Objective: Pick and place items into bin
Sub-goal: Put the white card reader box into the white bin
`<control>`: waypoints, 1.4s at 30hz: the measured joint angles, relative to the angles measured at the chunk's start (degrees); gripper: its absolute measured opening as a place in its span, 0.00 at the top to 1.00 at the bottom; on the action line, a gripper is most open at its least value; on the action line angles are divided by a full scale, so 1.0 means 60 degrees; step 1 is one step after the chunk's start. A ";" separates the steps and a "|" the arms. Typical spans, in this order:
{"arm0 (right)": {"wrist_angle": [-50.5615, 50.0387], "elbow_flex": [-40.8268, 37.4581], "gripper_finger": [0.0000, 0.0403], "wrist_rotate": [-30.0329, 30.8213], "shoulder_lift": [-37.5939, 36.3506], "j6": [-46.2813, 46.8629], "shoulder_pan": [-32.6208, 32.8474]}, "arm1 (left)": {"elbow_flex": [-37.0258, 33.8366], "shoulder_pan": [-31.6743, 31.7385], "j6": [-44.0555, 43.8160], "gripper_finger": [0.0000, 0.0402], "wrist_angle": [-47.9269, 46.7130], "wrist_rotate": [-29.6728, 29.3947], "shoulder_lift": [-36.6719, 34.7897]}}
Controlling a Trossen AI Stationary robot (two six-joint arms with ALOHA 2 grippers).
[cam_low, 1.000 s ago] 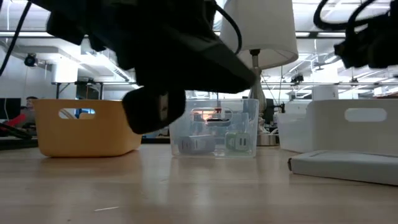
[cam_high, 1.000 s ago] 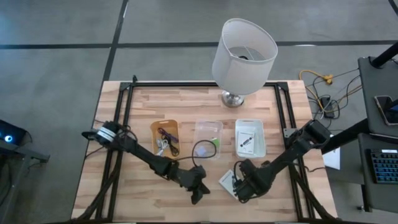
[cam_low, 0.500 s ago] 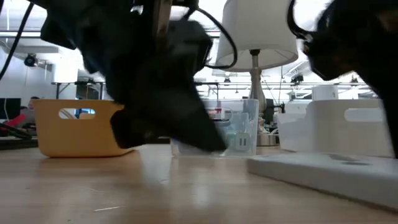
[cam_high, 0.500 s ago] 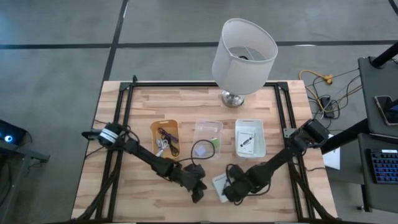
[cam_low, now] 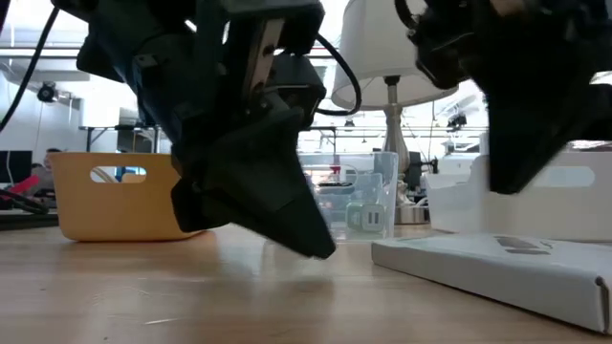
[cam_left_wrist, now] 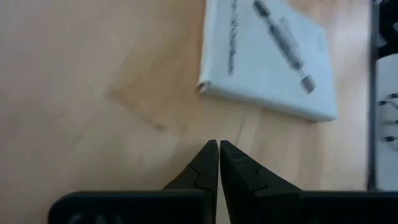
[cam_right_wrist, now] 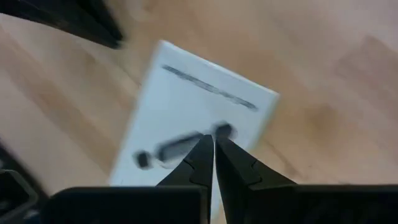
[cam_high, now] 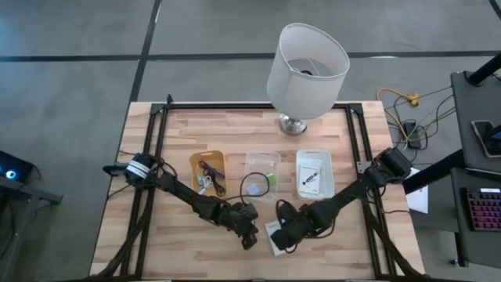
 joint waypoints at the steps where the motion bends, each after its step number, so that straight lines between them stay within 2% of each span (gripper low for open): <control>1: -0.0291 0.0032 0.98 -0.0021 -0.0001 0.0100 0.0028 | 0.0000 0.0000 -0.0083 1.00 0.0127 0.0004 0.0000; 7: -0.0703 -0.0268 0.98 -0.0773 0.0061 0.0458 0.0118 | 0.0007 -0.0004 -0.0274 1.00 0.0517 0.0011 0.0000; 12: -0.0621 -0.0433 0.98 -0.0873 0.0061 0.0554 0.0105 | 0.0016 0.0113 -0.0197 1.00 0.0706 0.0007 0.0127; 20: 0.1174 -0.0931 0.98 -0.1327 0.0073 0.0347 0.0024 | 0.0420 0.0395 -0.0215 1.00 0.0958 0.0404 0.0822; 27: 0.1407 -0.0689 0.98 -0.1286 0.0090 -0.0149 -0.0021 | 0.0574 0.0423 -0.0194 1.00 0.0835 0.0537 0.0775; 30: 0.1249 -0.0593 0.98 -0.1126 0.0093 -0.0340 -0.0053 | 0.0582 0.0423 -0.0191 1.00 0.0794 0.0554 0.0671; 34: 0.0319 -0.0503 0.98 -0.0542 0.0042 0.0180 -0.0029 | 0.0588 0.0398 -0.0185 1.00 0.0124 0.0529 0.0407; 37: -0.0171 -0.0563 0.98 -0.0752 0.0024 0.0416 -0.0035 | 0.0602 0.0288 -0.0179 1.00 -0.0025 0.0284 0.0229; 42: -0.0088 -0.0813 0.98 -0.1104 0.0028 0.0523 -0.0031 | 0.0745 0.0270 -0.0183 1.00 0.0218 0.0241 0.0304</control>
